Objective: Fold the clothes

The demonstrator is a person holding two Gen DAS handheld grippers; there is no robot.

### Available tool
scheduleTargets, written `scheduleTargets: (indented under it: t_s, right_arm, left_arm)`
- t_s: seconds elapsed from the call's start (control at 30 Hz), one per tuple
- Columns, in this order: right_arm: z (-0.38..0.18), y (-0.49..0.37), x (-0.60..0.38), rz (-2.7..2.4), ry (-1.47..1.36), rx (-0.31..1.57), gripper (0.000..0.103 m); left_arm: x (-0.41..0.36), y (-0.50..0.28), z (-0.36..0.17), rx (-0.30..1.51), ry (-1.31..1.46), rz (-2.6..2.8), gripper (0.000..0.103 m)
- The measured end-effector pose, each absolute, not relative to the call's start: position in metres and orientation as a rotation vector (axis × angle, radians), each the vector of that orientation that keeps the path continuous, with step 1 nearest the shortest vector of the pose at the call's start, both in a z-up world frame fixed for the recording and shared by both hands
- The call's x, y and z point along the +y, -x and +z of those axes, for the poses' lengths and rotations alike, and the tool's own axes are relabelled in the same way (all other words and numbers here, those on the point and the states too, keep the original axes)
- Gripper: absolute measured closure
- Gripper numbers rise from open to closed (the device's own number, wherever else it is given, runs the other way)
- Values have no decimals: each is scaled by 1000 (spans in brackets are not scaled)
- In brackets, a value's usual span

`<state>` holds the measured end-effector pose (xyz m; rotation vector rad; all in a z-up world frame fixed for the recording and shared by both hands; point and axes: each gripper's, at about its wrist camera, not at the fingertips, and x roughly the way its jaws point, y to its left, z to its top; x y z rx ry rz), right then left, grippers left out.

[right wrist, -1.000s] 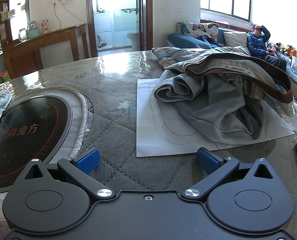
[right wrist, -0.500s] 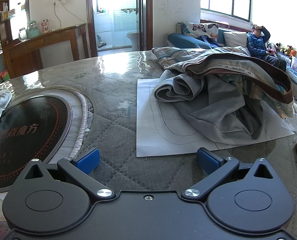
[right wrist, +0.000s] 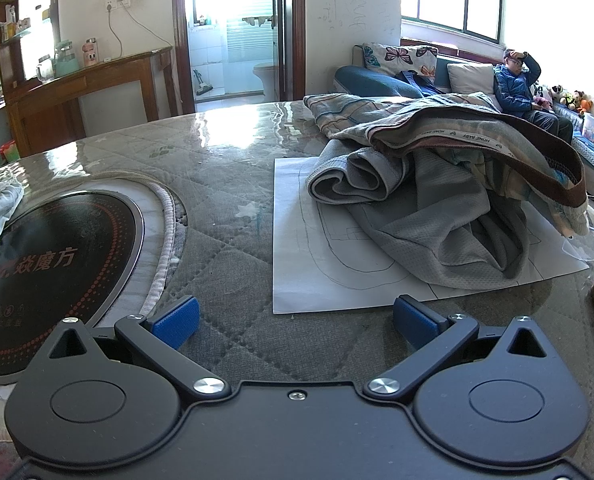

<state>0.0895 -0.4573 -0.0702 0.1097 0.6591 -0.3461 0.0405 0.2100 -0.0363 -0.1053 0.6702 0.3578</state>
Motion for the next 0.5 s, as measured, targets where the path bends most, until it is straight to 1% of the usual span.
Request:
scheduleTargets:
  t_s: [0.5]
  right_arm:
    - [-70, -89, -458, -346, -110, 659, 0]
  left_arm:
    - [210, -41, -37, 670, 105, 358, 0]
